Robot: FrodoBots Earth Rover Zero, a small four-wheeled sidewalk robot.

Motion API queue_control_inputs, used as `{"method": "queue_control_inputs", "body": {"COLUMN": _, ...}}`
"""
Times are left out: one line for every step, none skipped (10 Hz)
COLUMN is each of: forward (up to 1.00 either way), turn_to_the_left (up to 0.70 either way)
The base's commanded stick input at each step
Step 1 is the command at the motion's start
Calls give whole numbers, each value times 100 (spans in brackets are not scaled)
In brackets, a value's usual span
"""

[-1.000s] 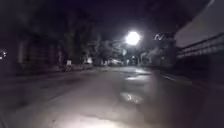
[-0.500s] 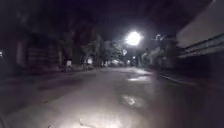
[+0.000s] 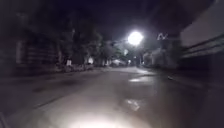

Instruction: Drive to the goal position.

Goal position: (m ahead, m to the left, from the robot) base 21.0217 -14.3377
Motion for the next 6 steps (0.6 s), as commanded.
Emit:
{"method": "queue_control_inputs", "body": {"forward": 50, "turn_to_the_left": -50}}
{"method": "queue_control_inputs", "body": {"forward": 50, "turn_to_the_left": -50}}
{"method": "queue_control_inputs", "body": {"forward": 50, "turn_to_the_left": -50}}
{"method": "queue_control_inputs", "body": {"forward": 50, "turn_to_the_left": -50}}
{"method": "queue_control_inputs", "body": {"forward": 50, "turn_to_the_left": -50}}
{"method": "queue_control_inputs", "body": {"forward": 50, "turn_to_the_left": -50}}
